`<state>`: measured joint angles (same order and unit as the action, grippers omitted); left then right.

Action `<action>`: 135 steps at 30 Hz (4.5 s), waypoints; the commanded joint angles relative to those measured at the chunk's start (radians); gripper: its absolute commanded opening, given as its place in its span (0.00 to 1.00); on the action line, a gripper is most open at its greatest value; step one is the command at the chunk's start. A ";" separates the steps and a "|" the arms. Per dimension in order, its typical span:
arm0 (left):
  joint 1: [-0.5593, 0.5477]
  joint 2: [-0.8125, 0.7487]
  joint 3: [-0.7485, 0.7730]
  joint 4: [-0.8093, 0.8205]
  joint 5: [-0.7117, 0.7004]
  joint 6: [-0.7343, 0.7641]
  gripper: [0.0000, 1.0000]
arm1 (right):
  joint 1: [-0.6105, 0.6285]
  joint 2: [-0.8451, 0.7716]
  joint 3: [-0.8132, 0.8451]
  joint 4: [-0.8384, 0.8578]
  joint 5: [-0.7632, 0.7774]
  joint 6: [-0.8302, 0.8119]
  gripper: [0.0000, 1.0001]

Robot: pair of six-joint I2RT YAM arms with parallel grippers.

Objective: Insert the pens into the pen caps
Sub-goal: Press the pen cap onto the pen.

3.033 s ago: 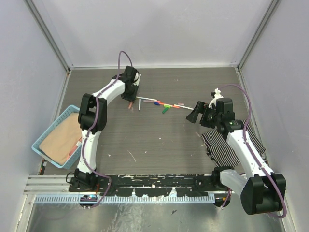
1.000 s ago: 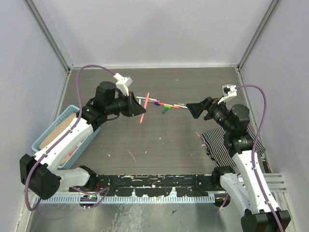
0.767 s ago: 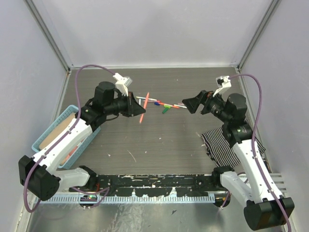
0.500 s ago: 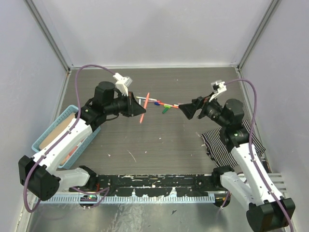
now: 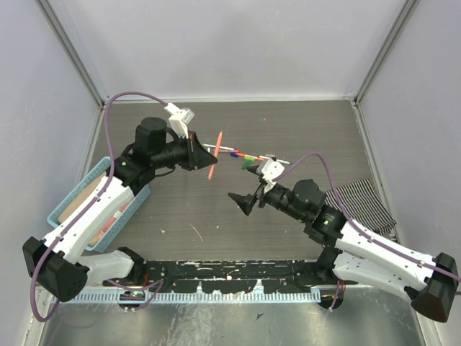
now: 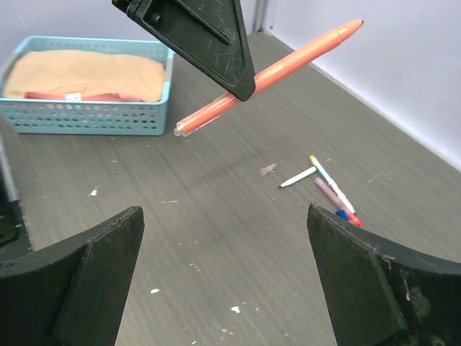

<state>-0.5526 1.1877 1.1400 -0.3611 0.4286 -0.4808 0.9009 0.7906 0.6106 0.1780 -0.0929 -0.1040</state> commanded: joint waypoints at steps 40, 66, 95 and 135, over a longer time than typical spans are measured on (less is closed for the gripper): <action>-0.001 0.012 0.022 0.043 0.018 -0.045 0.00 | 0.184 0.419 0.055 0.623 0.365 -0.326 1.00; -0.001 0.029 0.026 0.030 0.039 -0.030 0.00 | 0.176 0.440 0.109 0.584 0.412 -0.413 1.00; -0.002 0.040 0.052 -0.001 0.024 -0.010 0.00 | 0.090 0.421 0.193 0.309 0.129 -0.431 1.00; 0.027 0.241 0.102 -0.350 -0.571 0.043 0.00 | 0.092 0.144 0.041 -0.270 0.743 0.493 1.00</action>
<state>-0.5274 1.4052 1.2625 -0.6651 -0.0193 -0.4477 0.9970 0.9424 0.6094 -0.0624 0.5694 0.3611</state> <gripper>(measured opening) 0.148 0.998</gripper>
